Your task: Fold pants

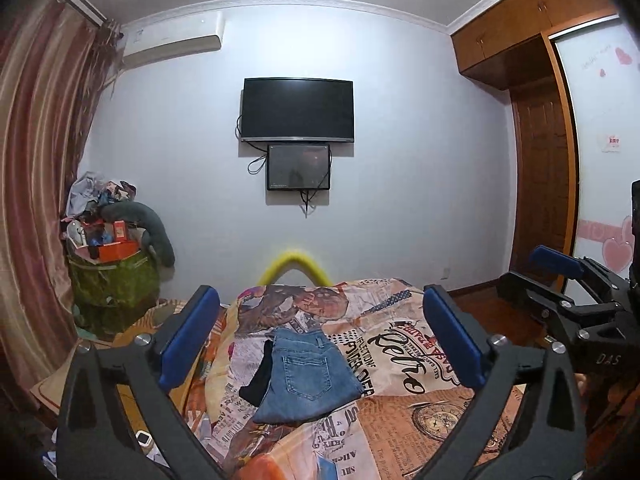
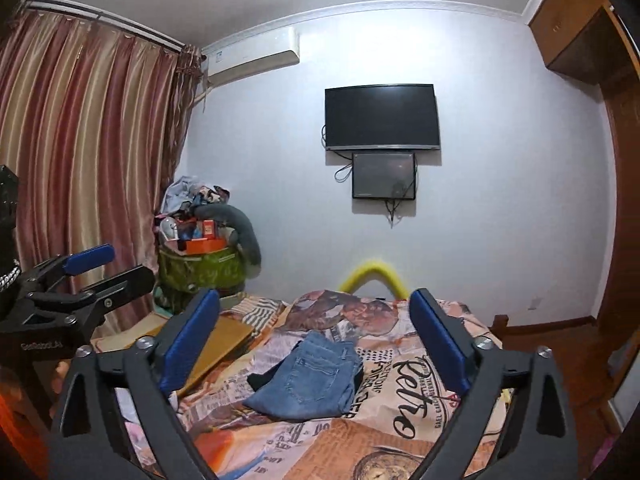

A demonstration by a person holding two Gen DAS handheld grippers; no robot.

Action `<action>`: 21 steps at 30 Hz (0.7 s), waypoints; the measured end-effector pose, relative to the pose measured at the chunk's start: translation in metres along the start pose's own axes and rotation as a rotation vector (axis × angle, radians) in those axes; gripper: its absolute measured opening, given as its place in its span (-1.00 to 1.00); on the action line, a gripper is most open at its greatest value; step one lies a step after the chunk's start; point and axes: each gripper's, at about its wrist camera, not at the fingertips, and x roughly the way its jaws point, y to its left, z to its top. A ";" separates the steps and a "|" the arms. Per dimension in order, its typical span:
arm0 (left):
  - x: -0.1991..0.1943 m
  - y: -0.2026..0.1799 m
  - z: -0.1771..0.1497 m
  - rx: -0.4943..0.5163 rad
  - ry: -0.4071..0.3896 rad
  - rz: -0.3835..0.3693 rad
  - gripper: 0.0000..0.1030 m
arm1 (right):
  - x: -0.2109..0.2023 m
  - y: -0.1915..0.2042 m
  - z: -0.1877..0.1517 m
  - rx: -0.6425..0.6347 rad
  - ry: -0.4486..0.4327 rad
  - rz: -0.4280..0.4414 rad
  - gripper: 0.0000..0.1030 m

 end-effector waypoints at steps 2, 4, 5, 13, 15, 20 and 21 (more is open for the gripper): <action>-0.002 -0.001 -0.002 -0.003 -0.003 0.001 1.00 | -0.001 0.000 -0.001 -0.001 -0.003 -0.006 0.99; -0.002 0.001 -0.003 -0.006 -0.003 -0.004 1.00 | -0.001 0.000 -0.002 0.000 0.003 -0.004 0.99; -0.003 0.001 -0.004 -0.008 -0.003 -0.005 1.00 | -0.001 0.000 -0.002 0.002 0.007 -0.005 0.99; 0.000 0.003 -0.005 -0.022 0.000 -0.004 1.00 | -0.005 0.000 -0.013 0.006 0.022 -0.012 0.99; 0.002 0.003 -0.005 -0.019 0.000 -0.003 1.00 | -0.005 0.000 -0.014 0.006 0.025 -0.015 0.99; 0.005 0.004 -0.007 -0.019 0.007 -0.007 1.00 | -0.006 -0.001 -0.015 0.007 0.034 -0.021 0.99; 0.006 0.004 -0.007 -0.019 0.010 -0.008 1.00 | -0.005 -0.001 -0.015 0.007 0.035 -0.021 0.99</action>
